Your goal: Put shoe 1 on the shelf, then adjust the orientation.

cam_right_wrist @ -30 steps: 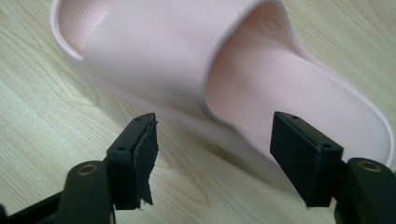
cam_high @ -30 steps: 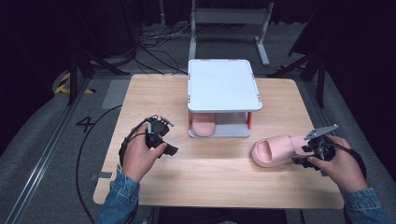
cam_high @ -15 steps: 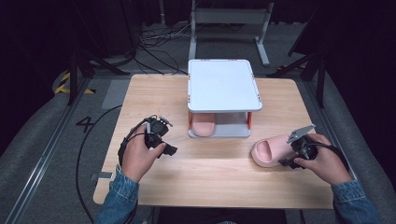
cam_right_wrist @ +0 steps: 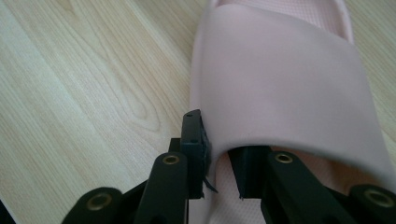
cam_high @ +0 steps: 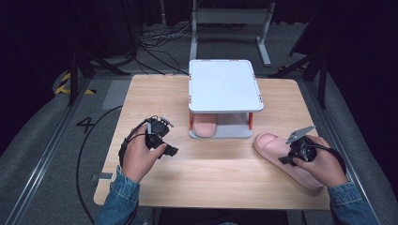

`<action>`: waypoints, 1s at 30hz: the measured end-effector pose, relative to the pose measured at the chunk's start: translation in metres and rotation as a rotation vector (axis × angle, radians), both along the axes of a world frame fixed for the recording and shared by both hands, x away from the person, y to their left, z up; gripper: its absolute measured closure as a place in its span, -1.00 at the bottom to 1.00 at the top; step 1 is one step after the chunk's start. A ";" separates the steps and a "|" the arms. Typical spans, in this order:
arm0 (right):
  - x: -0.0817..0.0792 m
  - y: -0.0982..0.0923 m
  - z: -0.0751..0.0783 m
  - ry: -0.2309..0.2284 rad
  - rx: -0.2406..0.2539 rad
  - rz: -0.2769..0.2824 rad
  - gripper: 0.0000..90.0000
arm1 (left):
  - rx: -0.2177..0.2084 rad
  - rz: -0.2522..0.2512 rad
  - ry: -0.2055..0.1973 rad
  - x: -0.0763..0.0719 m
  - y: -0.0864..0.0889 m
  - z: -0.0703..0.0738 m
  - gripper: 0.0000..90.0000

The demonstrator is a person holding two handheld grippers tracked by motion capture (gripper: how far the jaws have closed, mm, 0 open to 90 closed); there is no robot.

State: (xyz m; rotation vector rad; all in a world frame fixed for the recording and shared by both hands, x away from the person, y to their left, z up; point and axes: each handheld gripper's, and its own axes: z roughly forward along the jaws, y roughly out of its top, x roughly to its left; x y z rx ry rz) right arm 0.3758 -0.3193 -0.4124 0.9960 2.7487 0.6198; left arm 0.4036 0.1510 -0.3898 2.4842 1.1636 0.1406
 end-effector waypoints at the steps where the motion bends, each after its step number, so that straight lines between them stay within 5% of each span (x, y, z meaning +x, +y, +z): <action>1: 0.000 0.000 0.000 0.000 0.000 0.000 0.74 | -0.001 0.000 0.001 0.000 0.000 0.000 -0.56; 12: -0.006 0.018 0.023 -0.063 0.049 -0.016 0.73 | -0.005 0.000 0.003 0.001 0.001 0.001 -0.56; 18: 0.002 0.050 0.032 -0.100 0.063 -0.008 0.73 | -0.007 0.016 0.000 -0.002 0.006 0.001 -0.56; 30: 0.026 0.109 0.027 -0.095 0.071 0.056 0.69 | -0.013 0.046 -0.004 -0.009 0.019 0.002 -0.56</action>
